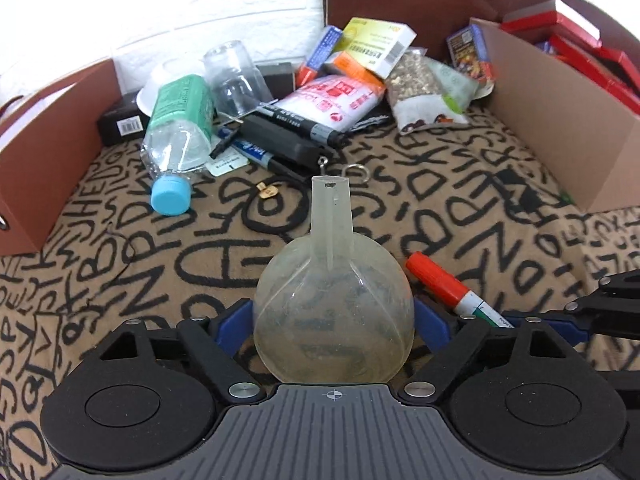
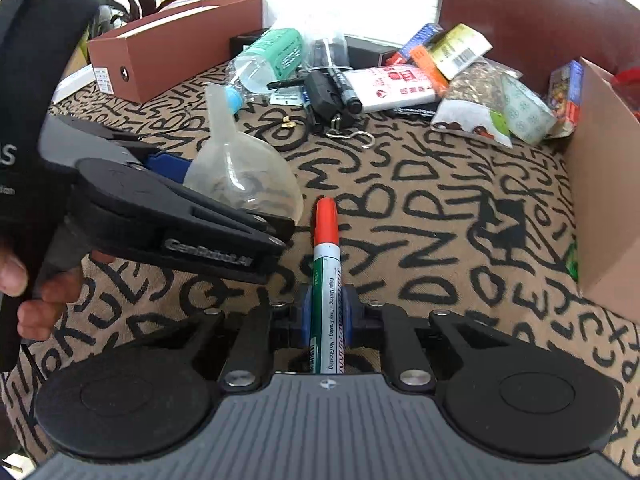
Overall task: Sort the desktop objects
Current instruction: 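Carry the marker in the right tool while the left tool carries the funnel to the box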
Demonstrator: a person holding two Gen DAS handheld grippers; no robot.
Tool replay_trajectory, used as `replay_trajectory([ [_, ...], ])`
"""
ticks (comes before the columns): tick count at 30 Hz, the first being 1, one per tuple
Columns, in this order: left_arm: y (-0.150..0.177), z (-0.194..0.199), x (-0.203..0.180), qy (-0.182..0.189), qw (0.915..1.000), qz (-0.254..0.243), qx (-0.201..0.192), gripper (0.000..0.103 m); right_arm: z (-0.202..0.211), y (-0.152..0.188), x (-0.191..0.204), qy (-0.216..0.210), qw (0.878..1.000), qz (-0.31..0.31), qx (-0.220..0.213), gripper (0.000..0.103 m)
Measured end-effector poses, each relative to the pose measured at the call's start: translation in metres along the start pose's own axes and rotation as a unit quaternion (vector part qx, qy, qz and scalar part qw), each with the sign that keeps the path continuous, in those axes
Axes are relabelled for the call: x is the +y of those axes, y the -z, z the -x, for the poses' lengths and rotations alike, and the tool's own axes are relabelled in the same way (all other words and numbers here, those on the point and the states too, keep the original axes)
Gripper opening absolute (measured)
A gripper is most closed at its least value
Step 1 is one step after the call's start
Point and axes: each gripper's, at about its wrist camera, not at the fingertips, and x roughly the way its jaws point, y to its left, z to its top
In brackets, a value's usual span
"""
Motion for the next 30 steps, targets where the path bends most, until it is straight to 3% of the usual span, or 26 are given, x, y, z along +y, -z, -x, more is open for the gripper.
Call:
replay_trajectory([
  [8,-0.029,0.040,-0.033,0.045,0.9979,0.003,-0.047,0.085,0.047,0.009,-0.034,0.020,0.998,-0.046,-0.043,0.017],
  [12,-0.066,0.062,-0.063,0.084,0.9930,0.003,-0.083,0.085,0.087,0.004,-0.065,0.047,0.992,-0.078,-0.092,0.017],
  [17,-0.122,0.073,-0.108,0.138,0.9834,0.014,-0.117,0.085,0.135,-0.005,-0.111,0.106,0.974,-0.110,-0.165,0.017],
  [20,-0.155,0.067,-0.141,0.133,0.9825,0.008,-0.130,0.085,0.153,-0.009,-0.144,0.144,0.963,-0.127,-0.187,0.017],
  [25,-0.197,0.042,-0.189,0.142,0.9827,0.005,-0.119,0.085,0.168,-0.009,-0.200,0.193,0.946,-0.160,-0.205,0.017],
  [30,-0.217,0.018,-0.241,0.139,0.9832,-0.036,-0.114,0.085,0.165,-0.010,-0.253,0.209,0.935,-0.199,-0.208,0.017],
])
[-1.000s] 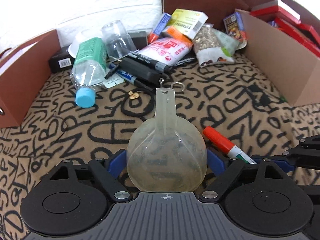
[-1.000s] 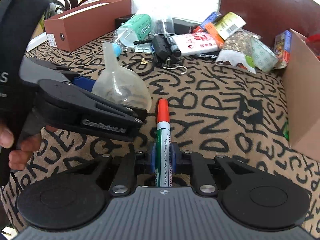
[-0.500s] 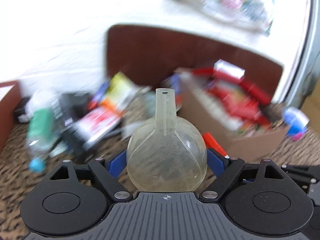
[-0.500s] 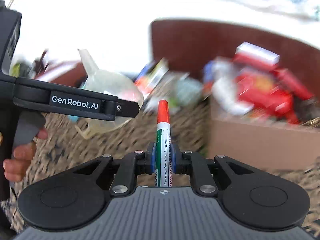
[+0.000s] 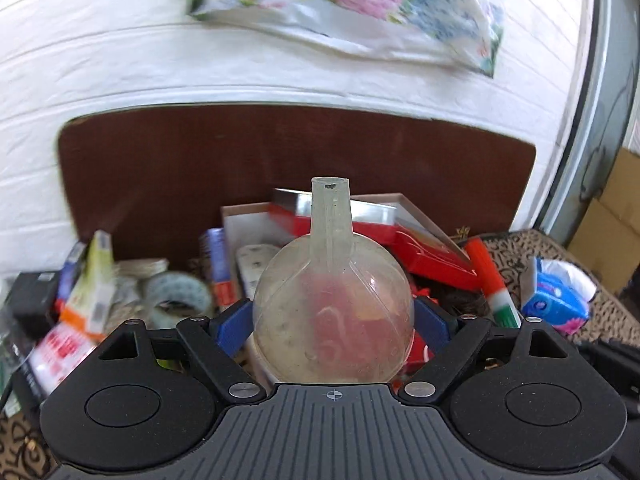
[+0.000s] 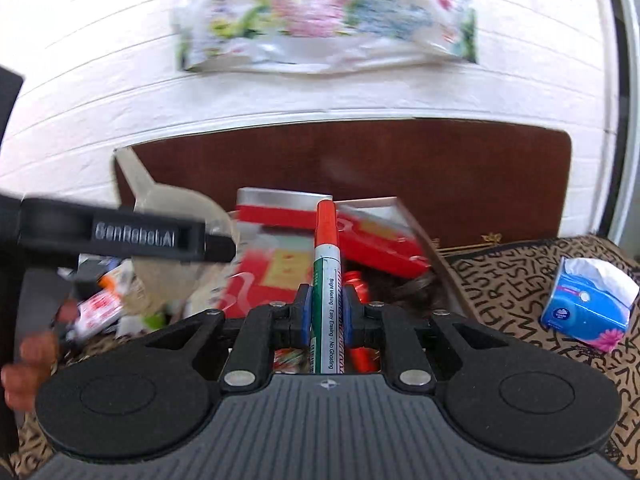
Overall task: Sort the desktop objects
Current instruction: 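Carry the marker in the right tool while the left tool carries the funnel to the box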
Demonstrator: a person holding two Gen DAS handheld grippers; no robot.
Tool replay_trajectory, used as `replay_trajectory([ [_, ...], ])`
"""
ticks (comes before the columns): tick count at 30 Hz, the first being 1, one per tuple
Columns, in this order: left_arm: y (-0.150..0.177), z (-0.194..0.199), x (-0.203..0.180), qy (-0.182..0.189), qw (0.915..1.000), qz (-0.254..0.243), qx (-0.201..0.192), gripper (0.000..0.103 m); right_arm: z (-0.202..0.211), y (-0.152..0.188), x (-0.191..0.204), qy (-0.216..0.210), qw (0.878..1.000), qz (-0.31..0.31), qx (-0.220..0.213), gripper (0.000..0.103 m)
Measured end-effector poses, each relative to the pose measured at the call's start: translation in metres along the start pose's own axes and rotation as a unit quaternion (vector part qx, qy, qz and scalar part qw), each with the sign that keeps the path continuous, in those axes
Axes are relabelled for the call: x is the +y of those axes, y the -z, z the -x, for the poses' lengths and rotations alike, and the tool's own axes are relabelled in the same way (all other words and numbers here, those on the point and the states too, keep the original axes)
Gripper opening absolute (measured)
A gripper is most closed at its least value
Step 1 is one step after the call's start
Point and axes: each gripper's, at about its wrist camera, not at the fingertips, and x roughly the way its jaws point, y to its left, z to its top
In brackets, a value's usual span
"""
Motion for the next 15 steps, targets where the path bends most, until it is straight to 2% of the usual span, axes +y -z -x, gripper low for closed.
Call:
replay_trajectory([
  [7,-0.010,-0.048,-0.014,-0.001,0.9996,0.017,0.023,0.085,-0.036,-0.002,-0.025,0.011,1.000,-0.029,0.001,0.018],
  [10,-0.009,-0.064,-0.019,-0.007,0.9993,0.009,0.034,0.085,-0.050,-0.001,-0.029,-0.005,0.999,-0.045,0.007,0.018],
  [15,0.001,-0.065,-0.026,-0.025,0.9989,-0.035,0.019,0.086,-0.065,0.011,-0.027,-0.013,0.999,-0.028,0.027,0.018],
])
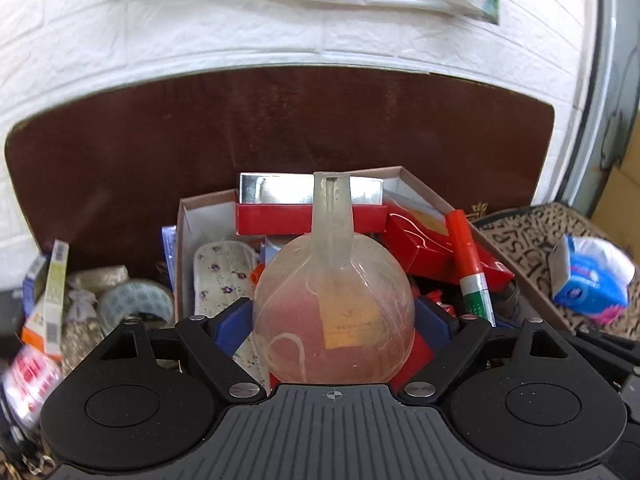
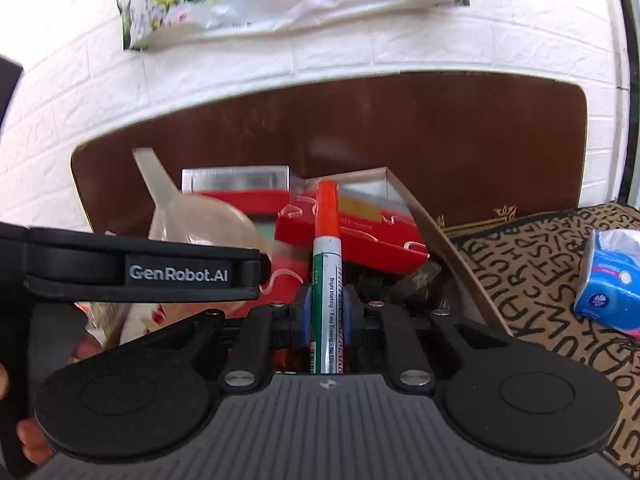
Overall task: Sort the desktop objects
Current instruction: 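Carry the marker in the right tool while the left tool carries the funnel to the box, then release the marker from the right tool while the left tool drops the funnel into the box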
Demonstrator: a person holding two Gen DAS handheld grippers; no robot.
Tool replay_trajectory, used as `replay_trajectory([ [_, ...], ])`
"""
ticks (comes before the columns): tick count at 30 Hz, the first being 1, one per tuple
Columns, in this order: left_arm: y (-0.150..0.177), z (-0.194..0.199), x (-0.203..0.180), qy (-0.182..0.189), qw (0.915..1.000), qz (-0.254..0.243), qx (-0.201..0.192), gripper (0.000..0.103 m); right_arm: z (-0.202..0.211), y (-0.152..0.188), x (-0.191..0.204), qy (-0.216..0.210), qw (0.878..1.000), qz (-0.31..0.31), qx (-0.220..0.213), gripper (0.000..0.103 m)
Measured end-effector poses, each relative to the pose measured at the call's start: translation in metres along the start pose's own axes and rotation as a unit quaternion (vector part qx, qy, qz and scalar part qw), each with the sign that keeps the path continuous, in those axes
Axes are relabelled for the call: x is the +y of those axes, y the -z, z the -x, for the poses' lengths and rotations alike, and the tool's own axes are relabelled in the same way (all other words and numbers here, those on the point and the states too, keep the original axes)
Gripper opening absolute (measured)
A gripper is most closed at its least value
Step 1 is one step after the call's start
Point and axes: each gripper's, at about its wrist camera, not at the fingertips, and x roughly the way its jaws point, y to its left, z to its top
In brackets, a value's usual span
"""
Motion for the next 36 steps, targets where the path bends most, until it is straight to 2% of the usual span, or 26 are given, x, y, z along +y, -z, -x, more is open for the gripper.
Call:
replay_trajectory([
  [2,0.003,0.001,-0.001,0.000,1.0000,-0.005,-0.004,0.087,-0.001,0.004,-0.001,0.002,1.000,0.003,0.002,0.018],
  [5,0.003,0.001,-0.002,0.004,0.9999,-0.009,-0.007,0.094,0.000,0.006,-0.005,-0.002,1.000,-0.003,0.004,0.018],
  [7,0.004,0.002,-0.001,0.003,0.9999,-0.008,-0.009,0.097,0.002,0.007,-0.004,-0.002,1.000,-0.006,0.001,0.022],
  [8,0.005,0.004,-0.001,0.003,0.9999,-0.009,-0.011,0.101,0.004,0.007,-0.004,-0.004,1.000,-0.004,-0.001,0.029],
  [10,0.007,0.008,0.000,0.002,0.9999,-0.008,-0.012,0.103,0.007,0.006,0.000,-0.003,1.000,0.005,-0.007,0.042],
  [12,0.009,0.014,0.003,0.006,0.9999,-0.006,-0.014,0.103,0.011,0.007,0.006,0.014,1.000,0.020,-0.019,0.065],
  [14,0.010,0.021,0.007,0.010,0.9998,-0.001,-0.016,0.103,0.018,0.008,0.012,0.027,0.998,0.038,-0.036,0.068],
  [16,0.013,0.028,0.010,0.013,0.9998,0.003,-0.016,0.103,0.023,0.008,0.017,0.022,0.998,0.047,-0.043,0.075],
  [18,0.016,0.035,0.014,0.015,0.9997,0.011,-0.018,0.103,0.028,0.010,0.021,0.027,0.997,0.052,-0.048,0.086],
  [23,0.028,0.052,0.020,0.016,0.9995,0.023,-0.017,0.103,0.037,0.013,0.028,0.033,0.997,0.059,-0.047,0.095],
  [28,0.043,0.077,0.025,-0.004,0.9992,0.024,-0.032,0.103,0.052,0.018,0.042,0.040,0.996,0.065,-0.043,0.100],
  [36,0.090,0.130,0.066,-0.041,0.9972,0.054,-0.032,0.103,0.077,0.043,0.095,0.006,0.995,0.097,-0.023,0.101],
])
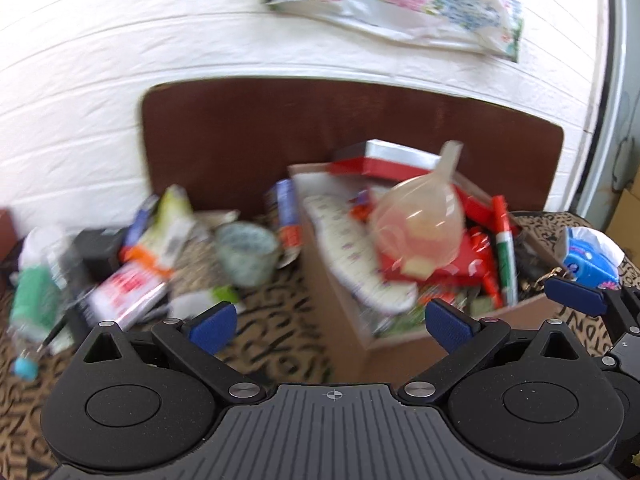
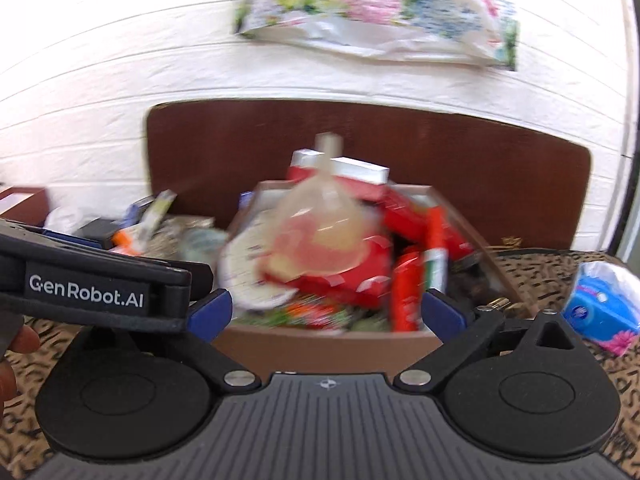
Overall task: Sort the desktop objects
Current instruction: 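Release the marker from the right tool while the left tool drops the funnel into the box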
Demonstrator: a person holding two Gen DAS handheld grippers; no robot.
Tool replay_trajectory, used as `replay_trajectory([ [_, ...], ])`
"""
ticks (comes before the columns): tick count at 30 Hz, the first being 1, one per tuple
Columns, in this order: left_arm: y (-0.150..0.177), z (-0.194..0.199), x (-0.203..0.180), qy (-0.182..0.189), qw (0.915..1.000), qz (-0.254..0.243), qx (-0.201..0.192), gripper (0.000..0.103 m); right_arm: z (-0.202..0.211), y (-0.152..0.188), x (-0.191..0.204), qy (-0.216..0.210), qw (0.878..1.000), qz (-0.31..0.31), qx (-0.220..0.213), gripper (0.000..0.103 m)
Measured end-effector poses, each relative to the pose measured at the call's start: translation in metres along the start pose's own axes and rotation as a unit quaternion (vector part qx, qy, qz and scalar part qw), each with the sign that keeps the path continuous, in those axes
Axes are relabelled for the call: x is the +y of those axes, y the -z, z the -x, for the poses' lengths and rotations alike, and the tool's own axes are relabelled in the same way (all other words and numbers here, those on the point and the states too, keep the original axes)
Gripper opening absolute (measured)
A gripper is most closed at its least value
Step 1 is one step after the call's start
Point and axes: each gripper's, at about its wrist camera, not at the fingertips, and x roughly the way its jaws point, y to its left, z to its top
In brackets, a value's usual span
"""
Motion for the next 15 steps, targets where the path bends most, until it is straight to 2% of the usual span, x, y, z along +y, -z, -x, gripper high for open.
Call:
replay_trajectory([
  [5,0.036,0.033,0.053,-0.027,0.9989,0.037,0.006,0.103,0.010,0.016,0.050,-0.047,0.999,0.022,0.013,0.102],
  [9,0.059,0.051,0.100,-0.068,0.9957,0.063,0.008,0.103,0.008,0.026,0.092,-0.088,0.995,0.037,0.024,0.102],
  [15,0.076,0.048,0.175,-0.131,0.9860,0.101,0.019,0.103,-0.007,0.037,0.149,-0.132,0.988,0.073,0.032,0.102],
])
